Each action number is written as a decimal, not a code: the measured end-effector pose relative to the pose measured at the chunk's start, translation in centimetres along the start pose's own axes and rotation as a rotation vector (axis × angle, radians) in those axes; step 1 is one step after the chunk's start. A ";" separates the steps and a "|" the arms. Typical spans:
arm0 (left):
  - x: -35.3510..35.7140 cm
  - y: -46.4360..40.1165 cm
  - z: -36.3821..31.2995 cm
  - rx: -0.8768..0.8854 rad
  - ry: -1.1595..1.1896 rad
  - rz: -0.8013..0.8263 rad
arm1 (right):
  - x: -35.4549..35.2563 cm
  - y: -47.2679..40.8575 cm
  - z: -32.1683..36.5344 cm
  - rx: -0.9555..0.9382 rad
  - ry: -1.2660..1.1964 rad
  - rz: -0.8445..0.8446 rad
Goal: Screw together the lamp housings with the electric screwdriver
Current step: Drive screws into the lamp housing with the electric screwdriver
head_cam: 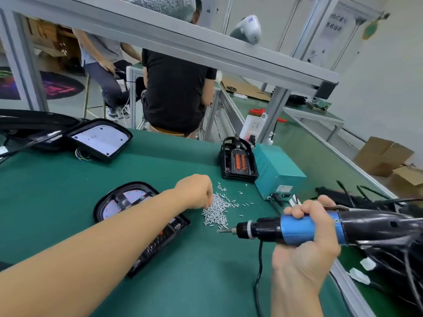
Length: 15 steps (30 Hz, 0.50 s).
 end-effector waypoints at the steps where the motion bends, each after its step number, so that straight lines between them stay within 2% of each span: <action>1: 0.5 -0.2 0.3 -0.011 -0.045 0.012 | -0.1 -0.2 0.0 0.000 -0.004 0.000; 7: 1.3 -0.4 0.8 -0.021 -0.321 0.005 | -0.2 -0.8 0.0 -0.005 0.001 -0.007; 10: 1.3 -0.4 0.5 -0.002 -0.375 0.004 | 0.0 -0.7 -0.4 0.017 -0.002 -0.010; 13: 0.8 0.1 0.3 0.012 -0.310 0.015 | 0.2 -0.7 -0.3 0.024 -0.014 -0.009; 15: -0.1 0.9 0.0 0.029 -0.113 0.018 | 0.5 -0.8 -0.1 0.035 -0.037 -0.003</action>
Point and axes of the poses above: each hand's wrist, its own y-axis away from the middle knuckle, its own x-axis out of the palm, z = x × y, the point moved 10 cm from there along -y, towards the middle knuckle, and after that the axes turned 4 degrees about -z, right-handed, at the moved point
